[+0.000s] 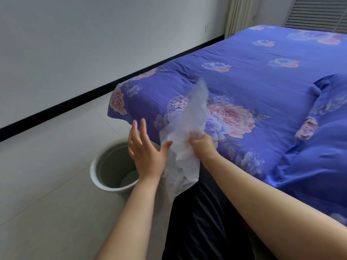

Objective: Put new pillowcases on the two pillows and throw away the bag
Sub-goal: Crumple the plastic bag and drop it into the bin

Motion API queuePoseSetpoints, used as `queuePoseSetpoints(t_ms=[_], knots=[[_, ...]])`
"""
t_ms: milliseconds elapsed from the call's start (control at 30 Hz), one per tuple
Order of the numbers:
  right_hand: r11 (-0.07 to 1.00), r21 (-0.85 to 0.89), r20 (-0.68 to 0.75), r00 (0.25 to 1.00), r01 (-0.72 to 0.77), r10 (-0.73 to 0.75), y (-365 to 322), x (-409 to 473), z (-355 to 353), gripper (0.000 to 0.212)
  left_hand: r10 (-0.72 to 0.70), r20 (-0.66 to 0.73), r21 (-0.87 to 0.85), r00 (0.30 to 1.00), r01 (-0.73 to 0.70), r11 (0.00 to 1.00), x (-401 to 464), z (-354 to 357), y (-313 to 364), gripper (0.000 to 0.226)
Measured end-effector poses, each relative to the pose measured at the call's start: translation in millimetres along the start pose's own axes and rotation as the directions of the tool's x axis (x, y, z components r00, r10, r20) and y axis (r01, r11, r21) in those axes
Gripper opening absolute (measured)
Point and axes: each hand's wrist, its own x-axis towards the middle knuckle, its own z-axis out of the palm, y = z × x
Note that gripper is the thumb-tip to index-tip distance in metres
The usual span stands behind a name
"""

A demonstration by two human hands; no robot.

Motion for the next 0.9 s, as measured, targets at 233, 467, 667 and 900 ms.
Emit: queuePoseSetpoints(t_ms=[233, 467, 667, 900], knots=[[0.313, -0.764, 0.44, 0.81, 0.564, -0.387, 1, -15, 32, 0.024, 0.171, 0.37, 0.028, 0.913, -0.195, 0.98, 93, -49, -2, 0.119], [0.165, -0.582, 0.715, 0.597, 0.797, -0.363, -12, -20, 57, 0.037, -0.003, 0.918, -0.013, 0.396, 0.038, 0.999, 113, -52, -43, 0.096], [0.571, -0.439, 0.407, 0.72, 0.694, -0.562, 0, -8, 65, 0.03, -0.085, 0.921, -0.003, 0.38, 0.225, 0.974, 112, -50, -46, 0.043], [0.85, -0.389, 0.181, 0.934, 0.356, -0.308, 1, 11, 60, 0.043, -0.168, 0.064, 0.338, 0.984, 0.137, 0.931, 129, -72, -77, 0.025]])
